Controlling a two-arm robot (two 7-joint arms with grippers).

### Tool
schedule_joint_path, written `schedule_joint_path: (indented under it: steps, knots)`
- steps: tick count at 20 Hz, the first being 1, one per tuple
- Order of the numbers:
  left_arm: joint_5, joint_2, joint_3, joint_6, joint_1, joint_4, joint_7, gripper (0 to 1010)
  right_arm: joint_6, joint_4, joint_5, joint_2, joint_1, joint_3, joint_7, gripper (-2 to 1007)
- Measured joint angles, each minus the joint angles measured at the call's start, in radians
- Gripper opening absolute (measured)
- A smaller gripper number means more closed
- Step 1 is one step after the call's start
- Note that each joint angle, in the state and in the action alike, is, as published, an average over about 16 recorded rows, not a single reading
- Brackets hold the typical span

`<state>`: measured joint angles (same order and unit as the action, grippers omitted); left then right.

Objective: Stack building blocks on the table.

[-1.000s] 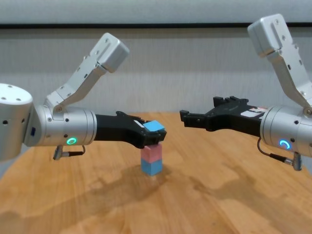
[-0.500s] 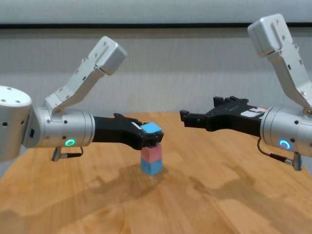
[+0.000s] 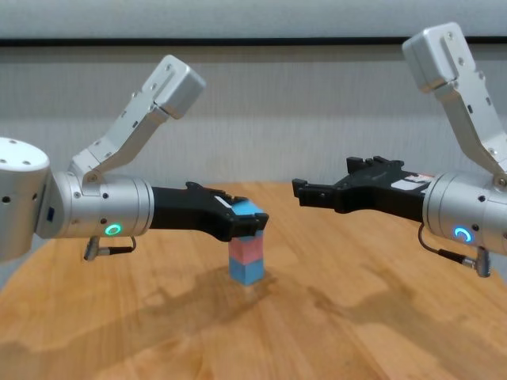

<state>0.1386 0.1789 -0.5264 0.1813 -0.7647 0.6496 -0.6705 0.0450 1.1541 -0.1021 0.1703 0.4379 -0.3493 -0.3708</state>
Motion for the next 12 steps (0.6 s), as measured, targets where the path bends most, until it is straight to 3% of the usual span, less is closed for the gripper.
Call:
schedule_joint_path:
  steps: [7, 12]
  knots:
    - [0.005, 0.012, 0.006, -0.011, 0.016, 0.041, -0.002, 688, 0.0, 0.0, 0.0, 0.0, 0.0, 0.0, 0.0, 1005]
    - [0.02, 0.035, 0.019, -0.026, 0.038, 0.103, 0.0, 843, 0.0, 0.0, 0.0, 0.0, 0.0, 0.0, 0.0, 1005]
